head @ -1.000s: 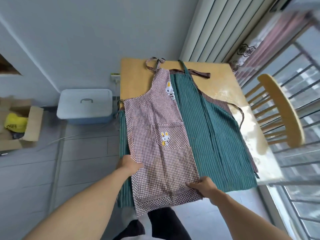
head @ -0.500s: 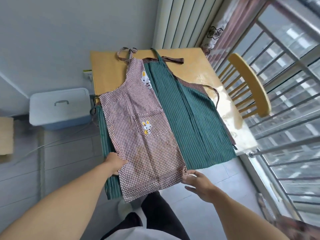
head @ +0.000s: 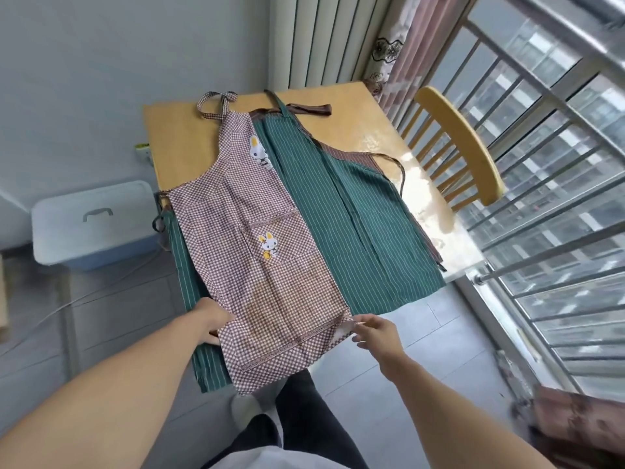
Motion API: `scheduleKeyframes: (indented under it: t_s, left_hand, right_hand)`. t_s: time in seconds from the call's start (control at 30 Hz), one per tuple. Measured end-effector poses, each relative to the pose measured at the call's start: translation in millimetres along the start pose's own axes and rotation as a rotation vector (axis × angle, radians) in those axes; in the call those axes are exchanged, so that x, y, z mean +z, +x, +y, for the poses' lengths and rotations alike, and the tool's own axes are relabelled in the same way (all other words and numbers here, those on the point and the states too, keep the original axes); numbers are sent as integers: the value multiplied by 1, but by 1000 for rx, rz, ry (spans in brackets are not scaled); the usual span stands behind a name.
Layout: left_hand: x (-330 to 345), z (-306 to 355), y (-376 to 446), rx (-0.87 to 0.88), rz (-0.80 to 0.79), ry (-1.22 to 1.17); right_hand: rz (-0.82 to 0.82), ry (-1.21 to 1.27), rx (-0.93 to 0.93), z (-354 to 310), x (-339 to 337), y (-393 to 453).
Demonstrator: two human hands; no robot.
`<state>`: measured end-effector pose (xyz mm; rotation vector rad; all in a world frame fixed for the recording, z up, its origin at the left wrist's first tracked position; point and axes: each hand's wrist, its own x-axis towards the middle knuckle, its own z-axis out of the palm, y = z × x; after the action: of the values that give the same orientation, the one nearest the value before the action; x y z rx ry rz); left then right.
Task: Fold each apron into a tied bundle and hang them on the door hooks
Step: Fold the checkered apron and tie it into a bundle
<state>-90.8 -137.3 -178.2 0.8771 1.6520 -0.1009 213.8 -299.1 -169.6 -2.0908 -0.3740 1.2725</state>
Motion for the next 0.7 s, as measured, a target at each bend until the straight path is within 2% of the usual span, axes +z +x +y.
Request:
scheduleKeyframes:
  t_s: [0.1,0.17,0.3,0.47,0.6,0.7]
  left_hand:
    - [-1,1,2,-6,1,-1]
    - [-2,1,4,-14,2,-7]
    - [-4,-2,6,-17,7,-22]
    - [0,-12,8,14,34,-72]
    - [-1,-25,5,16,21,-170]
    - [-4,-32,0,4,-101,-131]
  right_hand:
    - [199,-102,-51,8,6,-3]
    - [258,-185,-41,18,8,-3]
    - [167,-353,21,29,11,-1]
    - [286,-385,-22,17,15,7]
    - [156,-386,-5,3,27,11]
    - [109,-439,23,4,31,18]
